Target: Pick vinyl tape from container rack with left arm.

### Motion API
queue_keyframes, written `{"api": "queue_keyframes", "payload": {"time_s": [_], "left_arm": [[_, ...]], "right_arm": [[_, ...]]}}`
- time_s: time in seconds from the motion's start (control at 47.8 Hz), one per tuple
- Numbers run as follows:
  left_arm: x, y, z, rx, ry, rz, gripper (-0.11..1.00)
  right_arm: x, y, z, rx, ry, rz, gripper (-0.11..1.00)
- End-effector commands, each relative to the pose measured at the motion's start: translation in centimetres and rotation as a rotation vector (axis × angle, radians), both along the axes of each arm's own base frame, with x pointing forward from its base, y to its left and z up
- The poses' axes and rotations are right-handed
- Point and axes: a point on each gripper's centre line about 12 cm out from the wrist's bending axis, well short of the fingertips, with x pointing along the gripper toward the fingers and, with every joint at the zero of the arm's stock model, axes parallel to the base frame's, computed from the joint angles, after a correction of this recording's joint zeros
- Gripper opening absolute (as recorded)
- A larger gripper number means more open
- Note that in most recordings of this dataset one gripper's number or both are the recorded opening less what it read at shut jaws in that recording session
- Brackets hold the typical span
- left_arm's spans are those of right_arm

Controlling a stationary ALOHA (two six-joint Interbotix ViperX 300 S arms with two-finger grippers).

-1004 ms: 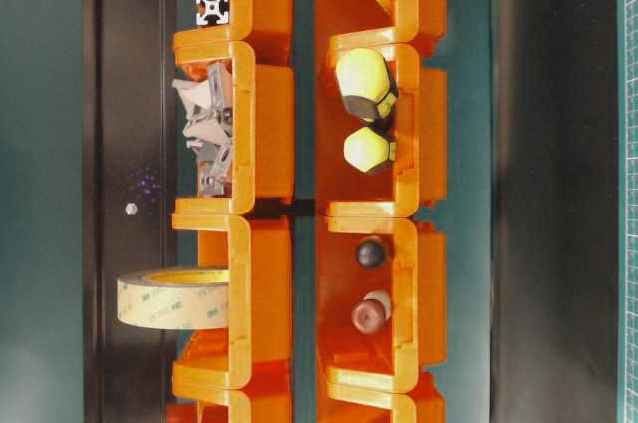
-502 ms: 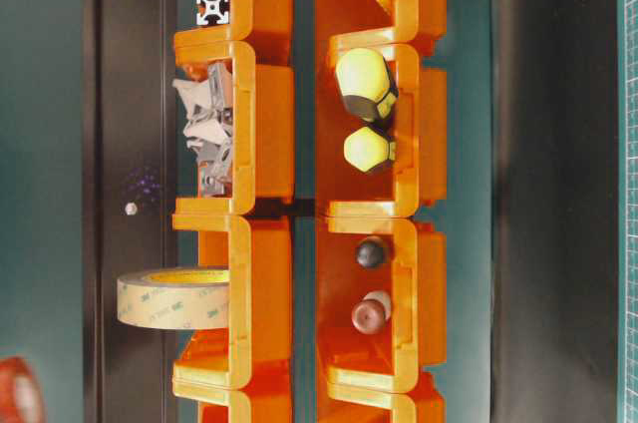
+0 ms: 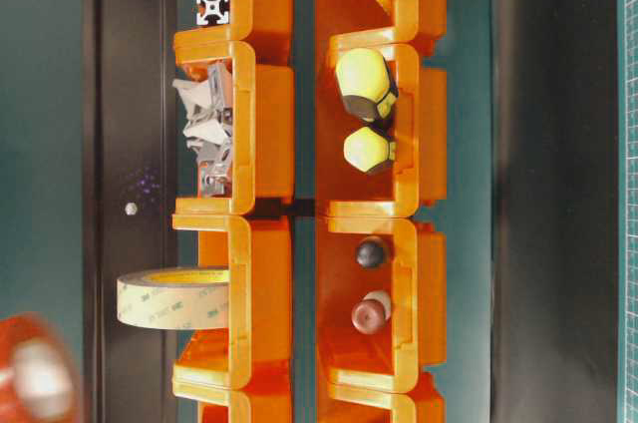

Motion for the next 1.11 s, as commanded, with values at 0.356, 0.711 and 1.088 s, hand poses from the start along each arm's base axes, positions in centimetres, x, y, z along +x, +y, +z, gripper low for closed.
{"api": "queue_keyframes", "payload": {"time_s": [0.356, 0.711, 1.088], "left_arm": [[4.0, -3.7, -14.6, -0.046, 0.043, -0.044, 0.19], [6.2, -3.7, -20.0, -0.025, 0.134, -0.031, 0.19], [6.8, -3.2, -20.0, -0.037, 0.088, -0.020, 0.19]], "right_arm": [[-0.1, 0.0, 1.8, 0.001, -0.041, -0.001, 0.00], [-0.1, 0.0, 1.9, 0.001, -0.049, -0.001, 0.00], [0.0, 0.0, 1.6, 0.001, -0.040, -0.001, 0.00]]}}
